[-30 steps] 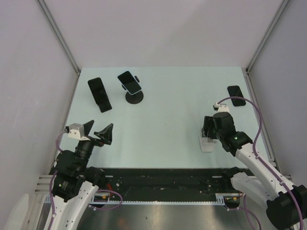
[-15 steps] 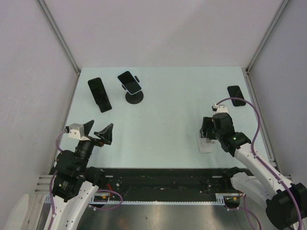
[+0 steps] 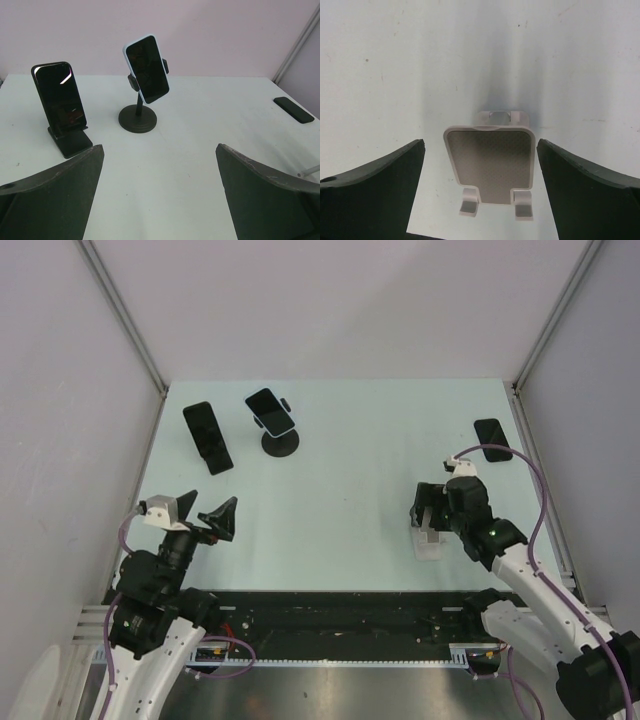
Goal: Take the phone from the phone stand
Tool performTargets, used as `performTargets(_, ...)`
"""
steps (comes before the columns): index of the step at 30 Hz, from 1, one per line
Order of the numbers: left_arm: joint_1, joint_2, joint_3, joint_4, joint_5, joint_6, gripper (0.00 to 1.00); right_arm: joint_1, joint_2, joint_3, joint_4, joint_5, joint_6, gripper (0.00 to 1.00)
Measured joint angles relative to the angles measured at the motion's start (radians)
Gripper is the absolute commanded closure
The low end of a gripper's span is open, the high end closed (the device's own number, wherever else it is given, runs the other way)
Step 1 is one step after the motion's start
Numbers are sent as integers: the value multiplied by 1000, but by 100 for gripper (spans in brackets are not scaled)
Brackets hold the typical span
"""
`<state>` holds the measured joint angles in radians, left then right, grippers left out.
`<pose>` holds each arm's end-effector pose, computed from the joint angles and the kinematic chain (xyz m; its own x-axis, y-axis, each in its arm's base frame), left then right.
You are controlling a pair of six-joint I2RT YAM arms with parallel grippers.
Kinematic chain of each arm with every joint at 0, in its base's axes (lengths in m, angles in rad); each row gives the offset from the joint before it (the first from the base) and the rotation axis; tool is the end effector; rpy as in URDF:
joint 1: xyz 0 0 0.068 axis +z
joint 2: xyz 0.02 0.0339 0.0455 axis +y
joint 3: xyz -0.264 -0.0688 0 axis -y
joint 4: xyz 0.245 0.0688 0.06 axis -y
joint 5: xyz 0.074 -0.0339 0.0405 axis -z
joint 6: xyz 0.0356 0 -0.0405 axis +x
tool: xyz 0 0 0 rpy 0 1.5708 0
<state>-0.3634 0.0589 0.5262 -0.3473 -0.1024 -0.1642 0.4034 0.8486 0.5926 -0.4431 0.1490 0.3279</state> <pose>0.0544 -0.0168 0.3061 0.0681 -0.1999 -0.9775 0.2735 0.9459 -0.1744 0.1688 0.0663 0.2373 -0.6517 0.0681 -0.7554 -0.0780 0.9847 0.1561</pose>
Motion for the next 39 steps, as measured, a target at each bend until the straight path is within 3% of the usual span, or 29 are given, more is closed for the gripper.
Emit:
performTargets(10,0,30,0,0,-38,0,0,-16,-110,171,-58,-39,1,0)
performTargets(17,0,137,13,-4,-77,-16,0,-22,-205,248,-35,-38,-71,0)
performTargets(23,2,393,119,-8,-128,-58,0,-18,-182,248,-26,-32,-136,0)
performTargets(29,2,669,274,31,-162,-109,0,64,-153,248,-13,30,-195,0)
performTargets(39,4,1222,674,105,-247,-236,0,116,-183,206,22,138,-251,0)
